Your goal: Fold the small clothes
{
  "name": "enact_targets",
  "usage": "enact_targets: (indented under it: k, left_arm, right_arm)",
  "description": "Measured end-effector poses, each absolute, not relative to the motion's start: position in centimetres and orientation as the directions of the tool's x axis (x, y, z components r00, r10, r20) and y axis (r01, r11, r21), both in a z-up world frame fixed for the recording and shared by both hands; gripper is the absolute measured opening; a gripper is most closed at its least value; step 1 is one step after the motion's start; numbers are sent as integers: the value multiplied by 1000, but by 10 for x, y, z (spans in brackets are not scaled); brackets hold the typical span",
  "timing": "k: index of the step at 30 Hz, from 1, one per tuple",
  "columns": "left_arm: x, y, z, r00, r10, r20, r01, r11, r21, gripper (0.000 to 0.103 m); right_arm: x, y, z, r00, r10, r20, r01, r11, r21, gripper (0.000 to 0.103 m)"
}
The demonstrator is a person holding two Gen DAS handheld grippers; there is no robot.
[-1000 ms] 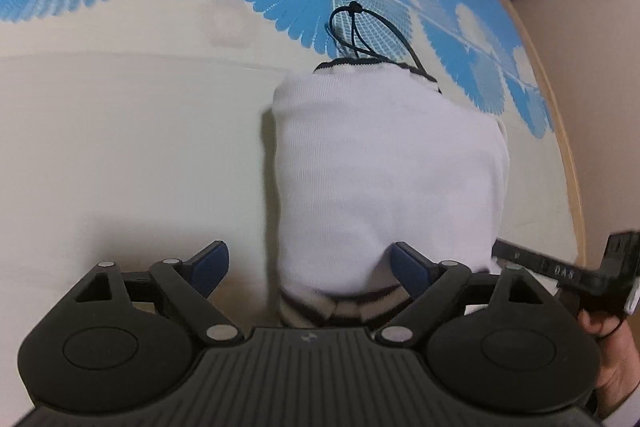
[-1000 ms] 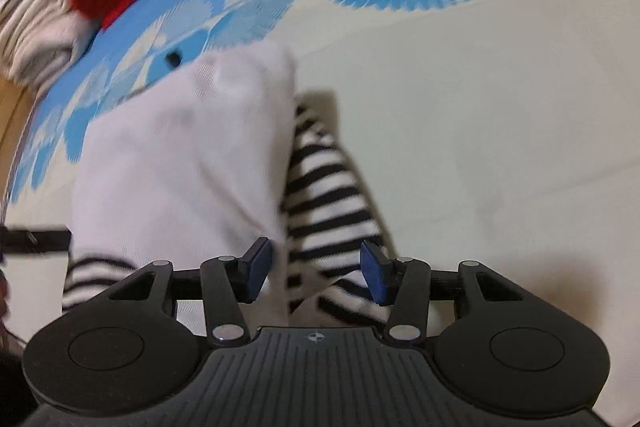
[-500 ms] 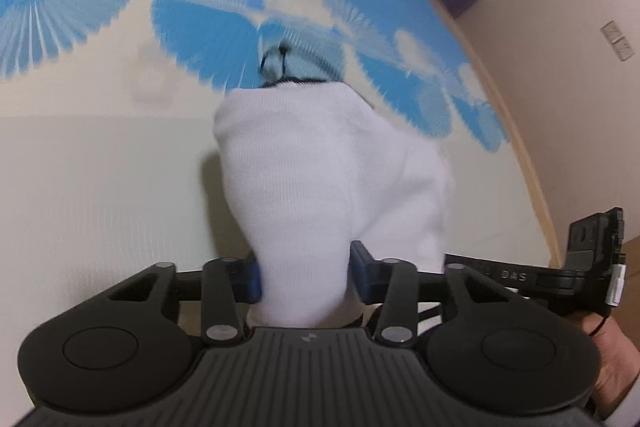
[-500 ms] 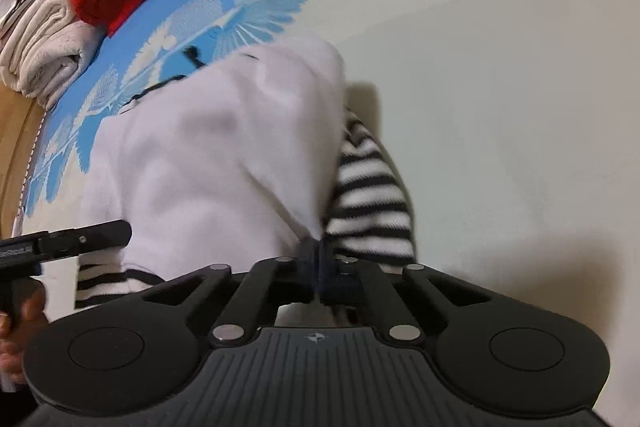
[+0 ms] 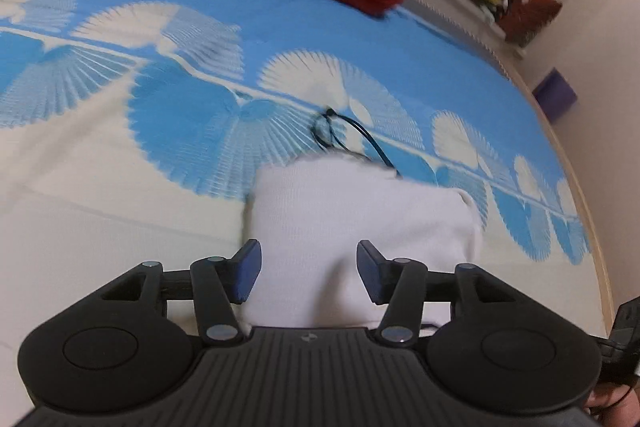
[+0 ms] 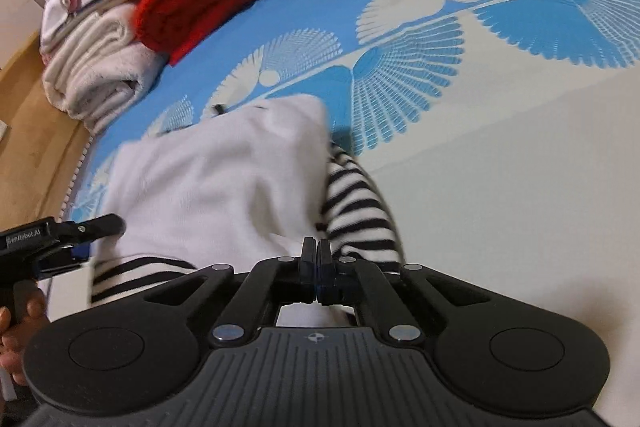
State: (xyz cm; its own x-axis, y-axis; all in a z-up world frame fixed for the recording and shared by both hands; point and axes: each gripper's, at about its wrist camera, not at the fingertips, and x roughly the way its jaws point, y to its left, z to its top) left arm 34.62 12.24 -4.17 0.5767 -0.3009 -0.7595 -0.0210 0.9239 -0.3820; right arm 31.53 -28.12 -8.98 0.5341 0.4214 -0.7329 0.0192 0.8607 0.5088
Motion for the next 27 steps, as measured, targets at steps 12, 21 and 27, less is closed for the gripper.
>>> enact_targets:
  k: [12, 21, 27]
  left_arm:
    - [331, 153, -69, 410, -389, -825, -116, 875, -470, 73]
    - [346, 131, -99, 455, -426, -782, -145, 831, -537, 73]
    - [350, 98, -99, 479, -326, -815, -64, 913, -403, 77]
  right_arm:
    - [318, -266, -86, 455, 581, -675, -42, 771, 635, 52]
    - [289, -285, -68, 468, 569, -676, -85, 790, 607, 2]
    - [281, -307, -85, 414, 490, -767, 16, 839, 545, 0]
